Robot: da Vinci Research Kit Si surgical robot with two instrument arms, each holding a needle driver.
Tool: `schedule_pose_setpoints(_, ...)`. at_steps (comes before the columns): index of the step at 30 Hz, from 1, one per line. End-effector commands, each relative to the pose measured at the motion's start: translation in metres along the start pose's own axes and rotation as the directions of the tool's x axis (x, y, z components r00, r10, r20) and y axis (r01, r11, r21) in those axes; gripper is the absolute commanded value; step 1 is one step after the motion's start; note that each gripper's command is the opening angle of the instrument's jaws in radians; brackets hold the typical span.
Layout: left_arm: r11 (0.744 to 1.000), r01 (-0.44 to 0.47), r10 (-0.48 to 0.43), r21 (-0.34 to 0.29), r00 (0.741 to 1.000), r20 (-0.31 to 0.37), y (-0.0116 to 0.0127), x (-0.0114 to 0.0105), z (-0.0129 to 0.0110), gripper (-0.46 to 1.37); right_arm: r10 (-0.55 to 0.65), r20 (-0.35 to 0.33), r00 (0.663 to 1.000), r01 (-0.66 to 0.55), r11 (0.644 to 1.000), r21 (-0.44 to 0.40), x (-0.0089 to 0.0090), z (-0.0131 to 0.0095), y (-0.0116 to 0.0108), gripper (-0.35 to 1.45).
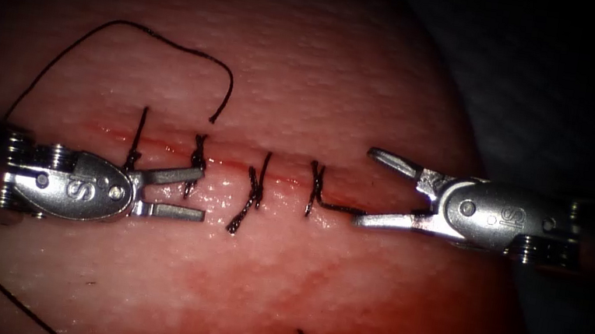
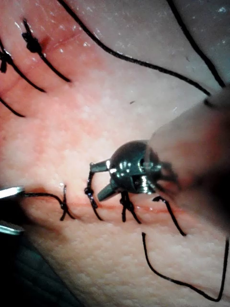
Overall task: Wound Closure
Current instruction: Using the left gripper grab the remaining suture tail
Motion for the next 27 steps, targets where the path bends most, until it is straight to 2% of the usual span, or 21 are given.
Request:
schedule_pose_setpoints(1, 1.000, -0.001, 0.001, 0.005, 1.000, 0.001, 0.0001, 0.0000, 0.0000, 0.34, 0.000, 0.000, 1.000, 0.000, 1.000, 0.003, 0.0000, 0.0000, 0.0000, 1.21)
schedule_pose_setpoints(5, 1.000, 0.002, -0.002, 0.009, 1.000, 0.002, 0.0008, 0.0008, 0.0002, 0.49, 0.001, 0.000, 1.000, -0.001, 1.000, 0.004, 0.0001, -0.0001, 0.0000, 1.22)
schedule_pose_setpoints(8, 1.000, 0.011, -0.011, 0.010, 1.000, 0.001, 0.0013, 0.0015, 0.0003, 0.54, 0.001, 0.000, 1.000, -0.001, 1.000, 0.006, 0.0000, -0.0002, 0.0000, 1.22)
schedule_pose_setpoints(17, 1.000, -0.014, 0.014, 0.003, 1.000, 0.014, 0.0017, 0.0033, 0.0016, 0.53, -0.001, -0.005, 1.000, 0.001, 1.000, 0.021, -0.0002, -0.0016, 0.0001, 1.21)
schedule_pose_setpoints(25, 0.999, -0.034, 0.035, -0.014, 0.998, 0.058, 0.0020, 0.0046, 0.0043, 0.54, -0.002, -0.002, 1.000, 0.002, 0.999, 0.044, -0.0001, -0.0034, -0.0002, 1.22)
schedule_pose_setpoints(27, 0.999, -0.048, 0.049, -0.020, 0.996, 0.071, 0.0022, 0.0051, 0.0053, 0.55, -0.004, 0.021, 1.000, 0.003, 0.998, 0.066, 0.0000, -0.0040, -0.0003, 1.23)
